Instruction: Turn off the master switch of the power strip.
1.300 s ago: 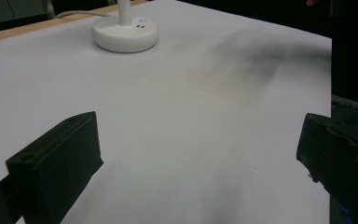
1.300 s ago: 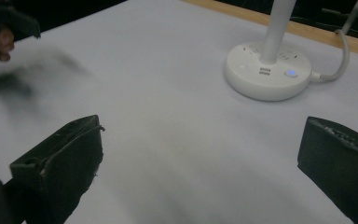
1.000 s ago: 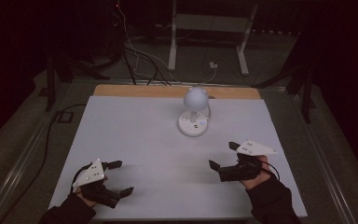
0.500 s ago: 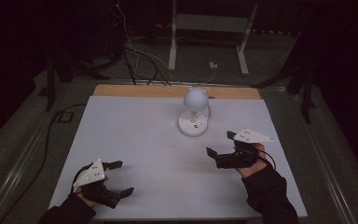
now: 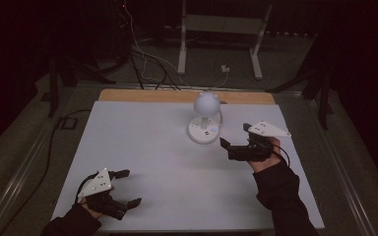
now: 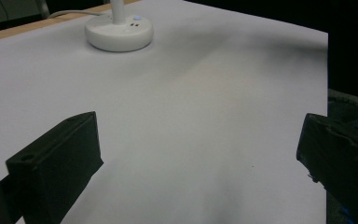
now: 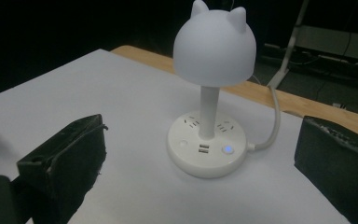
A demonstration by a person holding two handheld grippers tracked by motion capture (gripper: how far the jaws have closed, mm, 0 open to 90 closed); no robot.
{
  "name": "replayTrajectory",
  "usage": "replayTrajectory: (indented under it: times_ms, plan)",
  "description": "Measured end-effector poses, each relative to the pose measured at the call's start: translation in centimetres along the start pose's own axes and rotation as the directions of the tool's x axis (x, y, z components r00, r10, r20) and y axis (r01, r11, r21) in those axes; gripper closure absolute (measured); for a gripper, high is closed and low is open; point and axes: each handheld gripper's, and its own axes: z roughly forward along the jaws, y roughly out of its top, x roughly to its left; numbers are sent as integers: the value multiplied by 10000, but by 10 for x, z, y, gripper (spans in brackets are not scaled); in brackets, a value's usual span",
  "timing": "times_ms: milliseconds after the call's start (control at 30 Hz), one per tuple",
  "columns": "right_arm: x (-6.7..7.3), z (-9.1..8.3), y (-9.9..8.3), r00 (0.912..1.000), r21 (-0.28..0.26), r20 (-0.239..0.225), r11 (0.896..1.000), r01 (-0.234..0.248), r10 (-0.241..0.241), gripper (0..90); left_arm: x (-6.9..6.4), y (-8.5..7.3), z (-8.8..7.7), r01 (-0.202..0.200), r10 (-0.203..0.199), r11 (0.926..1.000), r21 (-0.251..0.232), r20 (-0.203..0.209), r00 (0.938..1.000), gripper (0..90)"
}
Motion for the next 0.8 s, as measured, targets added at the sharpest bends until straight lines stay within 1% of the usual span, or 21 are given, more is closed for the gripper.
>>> replayTrajectory:
  times_ms: [33, 67, 133, 167, 200, 233, 300, 333, 367, 400, 433, 500, 567, 600, 633, 667, 733, 767, 800]
  plan:
    - [-2, 2, 0, 10000, 64, 20, 10000, -14, 14, 17, 0, 0, 0, -2, 2, 10000, -12, -18, 10000, 4]
    - [-3, 3, 0, 9999, 0, 133, 10000, -43, 43, 17, 0, 0, 0, -17, 17, 10000, 1, -25, 10000, 3]
    - [-6, 7, 1, 9998, 80, 69, 9998, -182, 181, 17, 0, 0, 0, -35, 36, 10000, 11, -41, 10000, 3]
    - [-7, 9, 0, 9997, 100, 211, 9999, -83, 81, 17, 0, 0, 0, -29, 29, 10000, 18, -31, 10000, 3]
    - [-8, 12, 0, 9998, 131, 148, 9998, -149, 147, 17, 0, 0, 0, 7, -7, 10000, 26, -9, 10000, 3]
    - [-9, 14, 0, 9994, 188, -6, 9993, -334, 334, 17, 0, 0, 0, 6, -6, 10000, 51, -13, 10000, 3]
    - [-10, 18, 0, 9996, 205, 151, 9995, -222, 219, 17, -1, 0, 1, -2, 2, 10000, 79, 7, 10000, 3]
    - [-11, 20, 0, 9994, 255, 5, 9990, -357, 357, 17, 0, 0, 1, 15, -15, 10000, 65, 11, 10000, 3]
    - [-11, 22, 0, 9992, 251, 18, 9989, -388, 388, 17, 0, 0, 1, -6, 6, 10000, 72, -13, 10000, 3]
    - [-11, 24, 0, 9994, 241, 100, 9992, -323, 320, 17, -1, 0, 1, -19, 19, 10000, 64, -18, 10000, 3]
    - [-12, 26, 0, 9994, 258, 37, 9990, -355, 354, 17, 0, 0, 0, 0, 0, 10000, 37, -3, 10000, 3]
    - [-12, 30, 0, 9993, 289, 84, 9989, -357, 355, 17, 0, 0, 0, 15, -15, 10000, 57, -10, 10000, 3]
    - [-13, 34, -1, 9990, 343, 22, 9984, -452, 451, 17, 0, 0, 0, -2, 2, 10000, -26, -41, 10000, 3]
    - [-13, 36, -1, 9992, 378, 81, 9985, -390, 387, 17, 0, 0, -1, 11, -11, 10000, -35, -26, 10000, 3]
    - [-13, 38, -1, 9991, 397, 60, 9983, -423, 421, 17, 0, 0, -1, 69, -69, 10000, -34, -6, 10000, 4]
    - [-13, 39, -1, 9989, 412, 41, 9981, -468, 466, 17, 0, 0, -1, 72, -72, 10000, -28, 3, 10000, 3]
    - [-13, 42, -1, 9991, 421, 120, 9983, -408, 403, 17, 0, 0, -1, 44, -44, 10000, -42, -3, 10000, 3]
    - [-13, 44, -1, 9988, 483, 13, 9976, -495, 495, 17, 0, 0, -1, 46, -46, 10000, -36, 3, 10000, 3]
    - [-12, 46, -1, 9988, 531, 44, 9973, -499, 497, 17, 0, 0, -1, 39, -39, 10000, -37, 26, 10000, 3]
